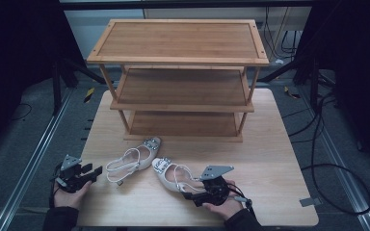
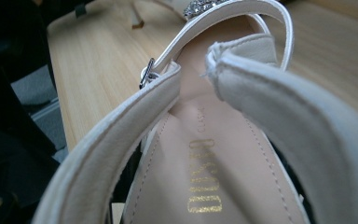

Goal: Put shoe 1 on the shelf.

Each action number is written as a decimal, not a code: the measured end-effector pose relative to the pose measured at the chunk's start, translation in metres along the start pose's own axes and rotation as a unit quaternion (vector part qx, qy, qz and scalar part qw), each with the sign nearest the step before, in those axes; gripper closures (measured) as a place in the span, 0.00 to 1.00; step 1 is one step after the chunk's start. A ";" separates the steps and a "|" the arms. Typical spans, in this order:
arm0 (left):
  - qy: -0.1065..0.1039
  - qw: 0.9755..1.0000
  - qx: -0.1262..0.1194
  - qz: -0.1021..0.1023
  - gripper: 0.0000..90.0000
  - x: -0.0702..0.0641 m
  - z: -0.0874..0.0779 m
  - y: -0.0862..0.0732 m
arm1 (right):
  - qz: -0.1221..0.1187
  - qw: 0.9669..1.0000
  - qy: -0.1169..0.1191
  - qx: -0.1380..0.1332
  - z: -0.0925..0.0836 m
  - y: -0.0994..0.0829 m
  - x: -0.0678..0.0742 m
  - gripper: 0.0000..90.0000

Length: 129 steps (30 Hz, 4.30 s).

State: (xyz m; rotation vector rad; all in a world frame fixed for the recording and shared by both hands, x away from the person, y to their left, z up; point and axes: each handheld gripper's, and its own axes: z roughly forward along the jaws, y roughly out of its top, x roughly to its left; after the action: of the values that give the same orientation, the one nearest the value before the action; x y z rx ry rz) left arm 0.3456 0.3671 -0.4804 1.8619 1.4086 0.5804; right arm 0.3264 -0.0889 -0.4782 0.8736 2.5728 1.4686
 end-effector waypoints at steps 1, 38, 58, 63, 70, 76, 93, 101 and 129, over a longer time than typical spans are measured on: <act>0.000 1.000 -0.001 -0.001 0.55 0.000 0.000 0.000 | 0.000 1.000 -0.005 -0.005 -0.002 0.001 -0.001 0.45; 0.003 1.000 -0.007 -0.004 0.56 0.002 -0.001 0.000 | 0.097 0.967 -0.220 -0.088 0.085 0.090 -0.090 0.45; 0.002 1.000 -0.007 -0.006 0.56 0.004 -0.001 0.000 | 0.144 0.955 -0.250 -0.075 0.121 0.098 -0.119 0.44; 0.001 1.000 -0.007 -0.006 0.56 0.003 -0.001 0.000 | 0.154 0.953 -0.248 -0.079 0.121 0.096 -0.120 0.43; 0.001 1.000 -0.007 -0.006 0.56 0.004 -0.001 0.000 | 0.143 0.954 -0.249 -0.088 0.116 0.092 -0.119 0.35; 0.002 1.000 -0.007 -0.005 0.56 0.003 -0.001 0.000 | 0.103 0.960 -0.242 -0.098 0.096 0.094 -0.107 0.28; 0.004 1.000 -0.007 -0.004 0.56 0.002 -0.002 -0.001 | 0.085 0.964 -0.245 -0.059 0.080 0.061 -0.087 0.46; 0.004 1.000 -0.006 -0.004 0.56 0.003 -0.001 -0.001 | 0.092 0.966 -0.240 -0.038 0.092 0.060 -0.096 0.80; 0.002 1.000 -0.008 -0.003 0.56 0.004 -0.002 -0.001 | 0.083 0.967 -0.235 -0.046 0.137 0.100 -0.095 0.86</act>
State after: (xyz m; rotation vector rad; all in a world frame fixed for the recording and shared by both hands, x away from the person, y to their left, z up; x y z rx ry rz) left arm 0.3445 0.3712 -0.4797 1.8430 1.4078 0.5905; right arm 0.4935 0.0087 -0.4940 1.2704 2.1126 1.2157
